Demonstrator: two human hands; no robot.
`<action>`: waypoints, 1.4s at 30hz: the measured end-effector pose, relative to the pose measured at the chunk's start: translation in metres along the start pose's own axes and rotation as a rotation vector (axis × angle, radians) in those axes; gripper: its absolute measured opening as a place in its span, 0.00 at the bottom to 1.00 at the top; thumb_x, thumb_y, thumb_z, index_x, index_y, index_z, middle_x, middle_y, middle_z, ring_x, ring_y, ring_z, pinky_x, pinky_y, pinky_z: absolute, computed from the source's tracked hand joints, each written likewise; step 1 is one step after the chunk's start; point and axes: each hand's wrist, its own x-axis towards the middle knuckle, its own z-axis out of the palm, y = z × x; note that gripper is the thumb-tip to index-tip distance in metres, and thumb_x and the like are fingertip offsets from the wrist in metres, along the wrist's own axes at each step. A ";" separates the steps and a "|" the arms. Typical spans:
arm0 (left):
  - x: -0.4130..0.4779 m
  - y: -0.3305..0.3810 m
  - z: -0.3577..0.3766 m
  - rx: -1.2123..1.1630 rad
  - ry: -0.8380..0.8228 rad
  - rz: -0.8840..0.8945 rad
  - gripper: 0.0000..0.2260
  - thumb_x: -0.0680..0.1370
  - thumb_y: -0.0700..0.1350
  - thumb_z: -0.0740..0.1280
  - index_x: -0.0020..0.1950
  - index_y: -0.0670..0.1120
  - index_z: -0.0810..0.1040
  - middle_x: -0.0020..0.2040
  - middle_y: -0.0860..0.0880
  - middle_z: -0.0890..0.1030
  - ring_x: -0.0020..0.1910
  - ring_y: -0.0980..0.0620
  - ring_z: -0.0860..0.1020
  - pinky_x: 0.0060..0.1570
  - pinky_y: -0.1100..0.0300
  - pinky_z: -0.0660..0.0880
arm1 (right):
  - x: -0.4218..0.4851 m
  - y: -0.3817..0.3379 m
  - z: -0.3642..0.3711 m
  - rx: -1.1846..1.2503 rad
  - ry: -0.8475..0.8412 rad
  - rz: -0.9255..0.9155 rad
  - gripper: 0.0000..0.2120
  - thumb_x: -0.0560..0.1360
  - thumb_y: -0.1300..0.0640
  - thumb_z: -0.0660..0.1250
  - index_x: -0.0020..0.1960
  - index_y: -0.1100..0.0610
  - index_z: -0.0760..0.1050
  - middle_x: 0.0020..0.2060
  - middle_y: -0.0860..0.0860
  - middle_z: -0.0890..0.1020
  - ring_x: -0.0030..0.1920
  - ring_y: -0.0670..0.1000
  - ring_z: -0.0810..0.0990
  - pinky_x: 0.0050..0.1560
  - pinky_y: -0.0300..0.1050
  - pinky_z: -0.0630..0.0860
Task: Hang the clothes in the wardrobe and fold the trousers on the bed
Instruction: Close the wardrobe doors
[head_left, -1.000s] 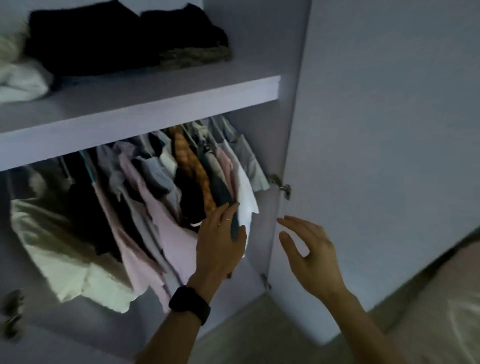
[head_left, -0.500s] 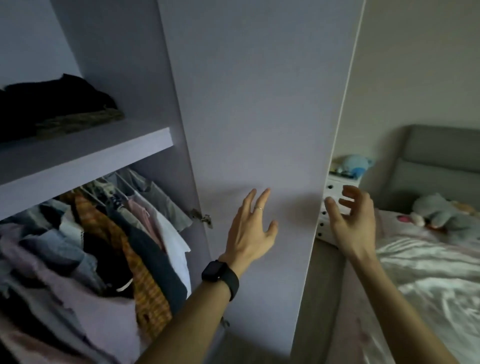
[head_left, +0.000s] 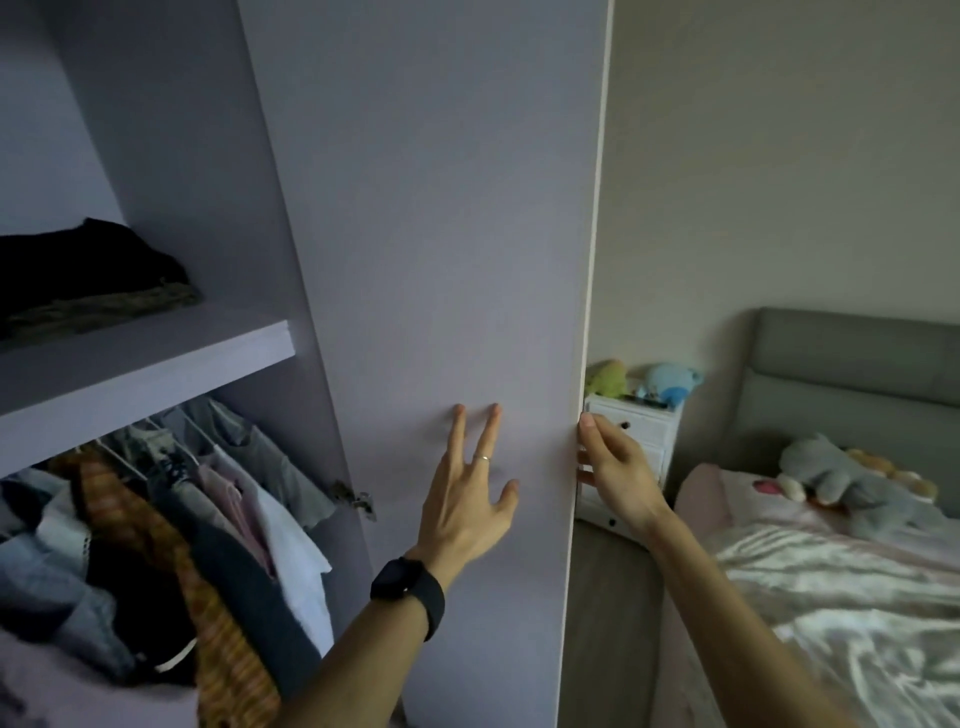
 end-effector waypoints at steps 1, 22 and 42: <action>0.001 0.001 0.001 -0.003 -0.004 -0.005 0.42 0.79 0.54 0.67 0.77 0.71 0.38 0.80 0.59 0.35 0.75 0.45 0.66 0.53 0.49 0.82 | 0.000 0.000 -0.001 0.010 -0.002 -0.001 0.31 0.77 0.33 0.58 0.54 0.63 0.74 0.51 0.69 0.75 0.47 0.56 0.78 0.59 0.67 0.76; -0.204 -0.048 -0.112 -0.057 0.452 -0.127 0.20 0.80 0.59 0.68 0.71 0.69 0.68 0.55 0.67 0.81 0.50 0.64 0.82 0.49 0.65 0.80 | -0.119 -0.027 0.174 0.117 -0.377 -0.466 0.22 0.75 0.53 0.75 0.68 0.50 0.79 0.65 0.45 0.79 0.64 0.51 0.80 0.55 0.44 0.82; -0.221 -0.158 -0.217 0.107 0.621 -0.524 0.28 0.84 0.49 0.62 0.76 0.72 0.55 0.47 0.65 0.82 0.44 0.68 0.78 0.42 0.80 0.68 | -0.063 -0.041 0.388 -0.441 -0.264 -1.014 0.29 0.83 0.45 0.63 0.81 0.46 0.58 0.82 0.58 0.52 0.81 0.61 0.49 0.72 0.73 0.59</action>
